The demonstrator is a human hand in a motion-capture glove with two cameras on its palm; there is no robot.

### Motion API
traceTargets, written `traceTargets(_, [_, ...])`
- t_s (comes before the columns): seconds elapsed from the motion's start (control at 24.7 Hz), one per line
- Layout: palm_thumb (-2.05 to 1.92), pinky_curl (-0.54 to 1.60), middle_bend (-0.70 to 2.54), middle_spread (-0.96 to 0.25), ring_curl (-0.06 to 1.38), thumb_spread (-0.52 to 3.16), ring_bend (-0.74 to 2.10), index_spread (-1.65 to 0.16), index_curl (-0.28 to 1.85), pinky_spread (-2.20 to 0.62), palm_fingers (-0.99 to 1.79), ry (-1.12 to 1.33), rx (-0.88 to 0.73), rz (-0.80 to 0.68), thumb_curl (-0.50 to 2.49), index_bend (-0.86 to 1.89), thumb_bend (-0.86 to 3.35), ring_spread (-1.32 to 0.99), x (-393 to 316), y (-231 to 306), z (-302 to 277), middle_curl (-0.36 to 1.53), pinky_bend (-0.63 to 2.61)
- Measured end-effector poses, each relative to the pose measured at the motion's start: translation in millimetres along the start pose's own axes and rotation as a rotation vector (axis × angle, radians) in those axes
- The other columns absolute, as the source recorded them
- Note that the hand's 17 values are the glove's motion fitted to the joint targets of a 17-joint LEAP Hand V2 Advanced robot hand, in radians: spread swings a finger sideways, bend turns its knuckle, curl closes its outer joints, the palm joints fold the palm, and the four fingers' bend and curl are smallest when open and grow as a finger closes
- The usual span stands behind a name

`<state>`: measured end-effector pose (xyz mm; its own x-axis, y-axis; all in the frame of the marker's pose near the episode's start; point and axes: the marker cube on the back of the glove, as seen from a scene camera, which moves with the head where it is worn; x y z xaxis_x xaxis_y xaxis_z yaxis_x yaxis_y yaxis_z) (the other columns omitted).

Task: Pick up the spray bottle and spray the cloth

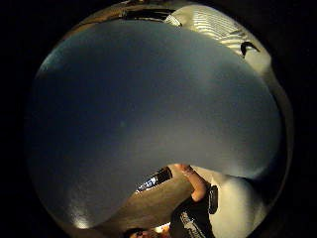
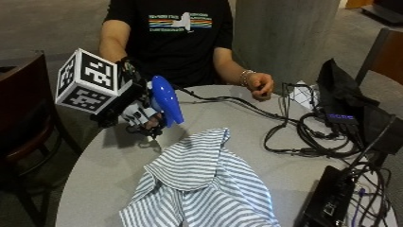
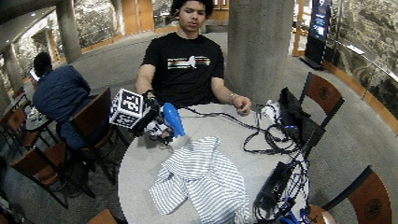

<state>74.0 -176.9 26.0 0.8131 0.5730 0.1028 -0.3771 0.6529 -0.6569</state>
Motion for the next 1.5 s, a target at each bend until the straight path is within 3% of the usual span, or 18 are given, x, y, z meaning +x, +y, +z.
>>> traceTargets(0.4, [1.05,0.33,0.37,-0.06,0.40,0.36,0.32,-0.14,0.56,0.13,1.21,0.017,-0.026,0.025,0.75,0.38,-0.03,-0.06,5.2,-0.2,6.5,0.51,0.20])
traceTargets(0.61, [1.05,0.34,0.37,-0.06,0.40,0.35,0.32,-0.14,0.56,0.12,1.21,-0.032,-0.004,-0.034,0.75,0.37,-0.03,-0.06,-4.8,6.2,5.3,0.51,0.19])
traceTargets(0.77, [1.05,0.34,0.37,-0.06,0.40,0.35,0.32,-0.14,0.56,0.12,1.21,-0.168,0.046,-0.204,0.76,0.37,-0.03,-0.07,-22.8,28.7,13.6,0.51,0.19])
traceTargets(1.17, [1.04,0.34,0.38,-0.06,0.41,0.35,0.32,-0.14,0.57,0.12,1.21,-0.455,0.281,-0.827,0.76,0.37,-0.04,-0.07,-108.5,92.0,91.2,0.52,0.19])
traceTargets(1.29, [1.02,0.34,0.37,-0.06,0.41,0.36,0.32,-0.14,0.57,0.12,1.20,-0.507,0.246,-0.890,0.76,0.37,-0.04,-0.07,-130.6,102.5,130.4,0.51,0.20])
traceTargets(1.5, [0.92,0.34,0.38,-0.05,0.41,0.54,0.35,-0.13,0.57,0.13,1.23,-0.481,0.117,-0.873,0.72,0.36,-0.06,-0.06,-153.3,111.3,202.6,0.51,0.17])
